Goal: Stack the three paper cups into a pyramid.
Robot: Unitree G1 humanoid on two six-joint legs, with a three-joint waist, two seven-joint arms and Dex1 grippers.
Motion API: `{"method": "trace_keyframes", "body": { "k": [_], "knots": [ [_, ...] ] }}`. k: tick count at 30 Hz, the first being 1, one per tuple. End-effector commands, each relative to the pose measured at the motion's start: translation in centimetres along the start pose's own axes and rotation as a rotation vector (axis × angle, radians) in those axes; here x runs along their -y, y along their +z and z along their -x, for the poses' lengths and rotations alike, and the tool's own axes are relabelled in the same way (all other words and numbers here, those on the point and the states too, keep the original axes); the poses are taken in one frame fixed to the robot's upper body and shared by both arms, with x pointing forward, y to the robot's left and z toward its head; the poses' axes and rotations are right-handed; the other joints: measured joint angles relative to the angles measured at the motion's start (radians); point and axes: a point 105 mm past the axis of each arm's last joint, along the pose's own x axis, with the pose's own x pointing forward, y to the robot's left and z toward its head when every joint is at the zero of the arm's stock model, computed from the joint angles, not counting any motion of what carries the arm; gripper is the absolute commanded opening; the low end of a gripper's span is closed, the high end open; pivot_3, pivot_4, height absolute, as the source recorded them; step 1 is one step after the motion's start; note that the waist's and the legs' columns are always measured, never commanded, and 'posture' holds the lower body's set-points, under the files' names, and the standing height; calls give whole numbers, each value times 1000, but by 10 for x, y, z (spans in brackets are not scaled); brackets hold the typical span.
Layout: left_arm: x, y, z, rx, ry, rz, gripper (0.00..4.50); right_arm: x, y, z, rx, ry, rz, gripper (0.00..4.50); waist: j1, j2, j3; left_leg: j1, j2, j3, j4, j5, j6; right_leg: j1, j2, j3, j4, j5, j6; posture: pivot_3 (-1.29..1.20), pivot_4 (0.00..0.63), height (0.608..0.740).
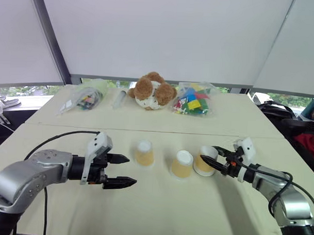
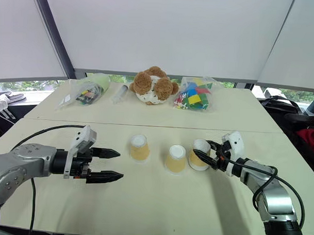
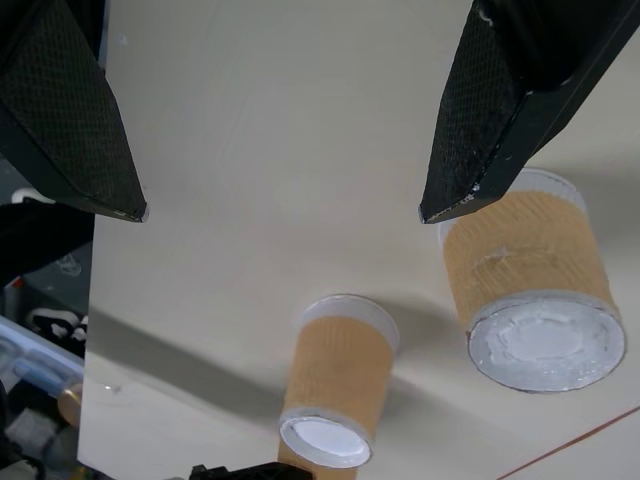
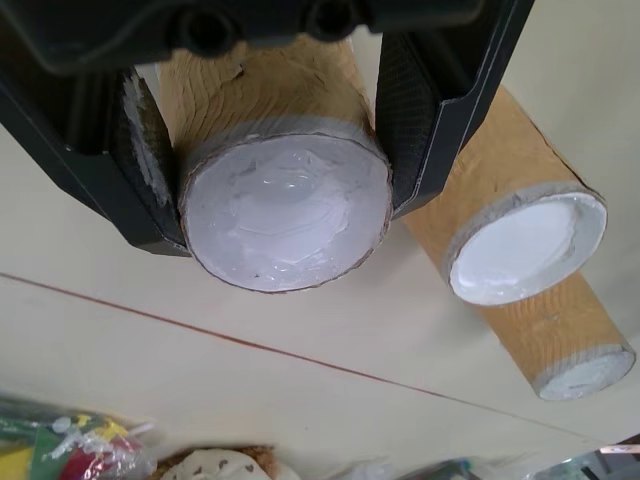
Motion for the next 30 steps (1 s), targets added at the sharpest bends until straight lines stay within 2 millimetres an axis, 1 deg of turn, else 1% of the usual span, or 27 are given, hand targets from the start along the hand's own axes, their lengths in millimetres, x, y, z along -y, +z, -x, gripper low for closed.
{"method": "trace_keyframes", "body": {
  "k": [1,9,17,27,30],
  "knots": [
    [0,7,4,3,8,-41,4500,-5,12,3,44,10,18,2429,0,0,0,0,0,0,0,0,0,0,0,0,0,0,0,0,150,740],
    [-1,5,4,-4,7,-39,4500,-14,12,5,50,11,-14,2429,0,0,0,0,0,0,0,0,0,0,0,0,0,0,0,0,150,740],
    [-1,5,-1,-2,-11,-38,4500,-21,9,8,41,11,-34,2429,1,0,0,0,0,0,0,0,0,0,0,0,0,0,0,0,150,740],
    [-3,7,-1,3,-12,-37,4500,-24,6,5,42,10,-48,2429,0,0,0,0,0,0,0,0,0,0,0,0,0,0,0,0,150,740],
    [-4,7,-1,4,-9,-38,4500,-23,2,4,16,3,-26,2429,0,-1,0,0,0,0,0,0,0,0,0,0,0,0,0,0,150,740]
  ]
}}
